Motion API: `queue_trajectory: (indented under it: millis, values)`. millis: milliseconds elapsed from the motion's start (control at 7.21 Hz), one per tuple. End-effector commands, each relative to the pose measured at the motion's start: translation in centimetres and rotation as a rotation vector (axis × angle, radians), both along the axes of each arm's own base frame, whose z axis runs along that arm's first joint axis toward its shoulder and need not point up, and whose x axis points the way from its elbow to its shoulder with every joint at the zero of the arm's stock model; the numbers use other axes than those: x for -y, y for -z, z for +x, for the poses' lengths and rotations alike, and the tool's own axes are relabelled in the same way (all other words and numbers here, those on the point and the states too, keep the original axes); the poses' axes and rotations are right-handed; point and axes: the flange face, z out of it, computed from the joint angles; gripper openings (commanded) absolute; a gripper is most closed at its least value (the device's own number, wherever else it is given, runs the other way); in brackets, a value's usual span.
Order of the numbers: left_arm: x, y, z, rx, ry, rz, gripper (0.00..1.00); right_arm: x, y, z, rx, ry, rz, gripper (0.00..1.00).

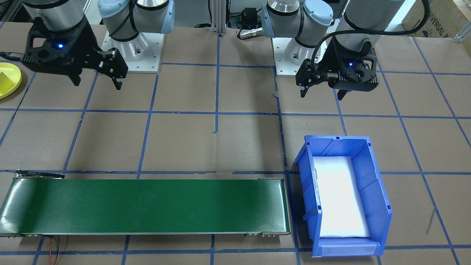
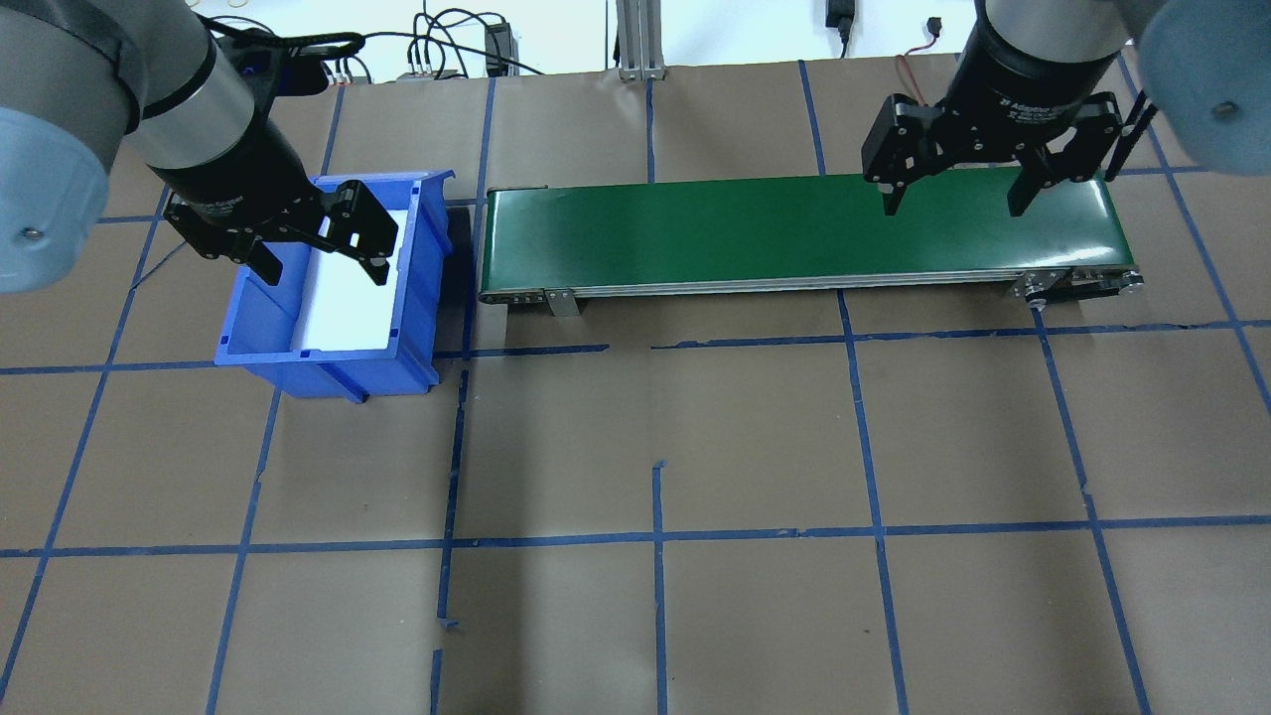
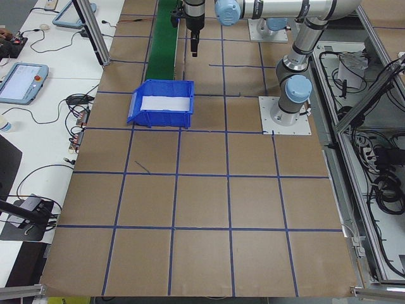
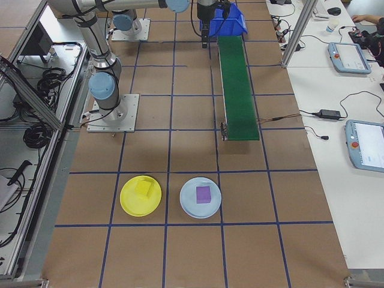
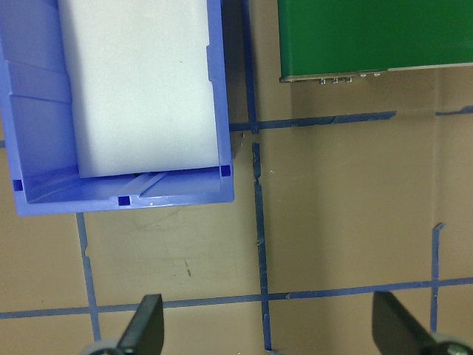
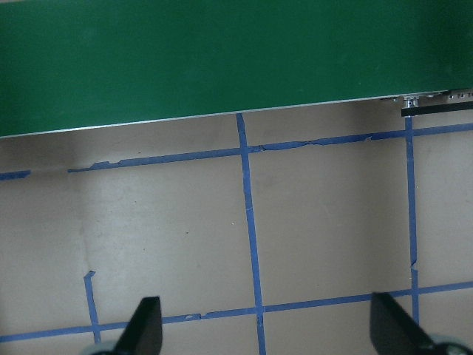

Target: Move block left to right into plate

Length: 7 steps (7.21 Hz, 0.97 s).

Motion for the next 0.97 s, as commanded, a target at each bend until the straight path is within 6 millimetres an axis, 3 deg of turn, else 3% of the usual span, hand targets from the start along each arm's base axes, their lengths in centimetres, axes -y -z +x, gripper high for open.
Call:
queue_trajectory:
  millis: [0,554,832]
  values:
    - [0.0,0.0,0.0,0.0,0.0,0.0,1.0,0.3,-0.1,0.8,0.02,0.153,-0.006,1.0]
    - [0.0,0.0,0.0,0.0,0.0,0.002,1.0,0.0,0.4,1.3,0.022,0.073,-0.027,1.0]
    - [0.0,0.0,-0.1,0.0,0.001,0.003,1.0,-0.4,0.6,1.9,0.044,-0.047,-0.004,1.0]
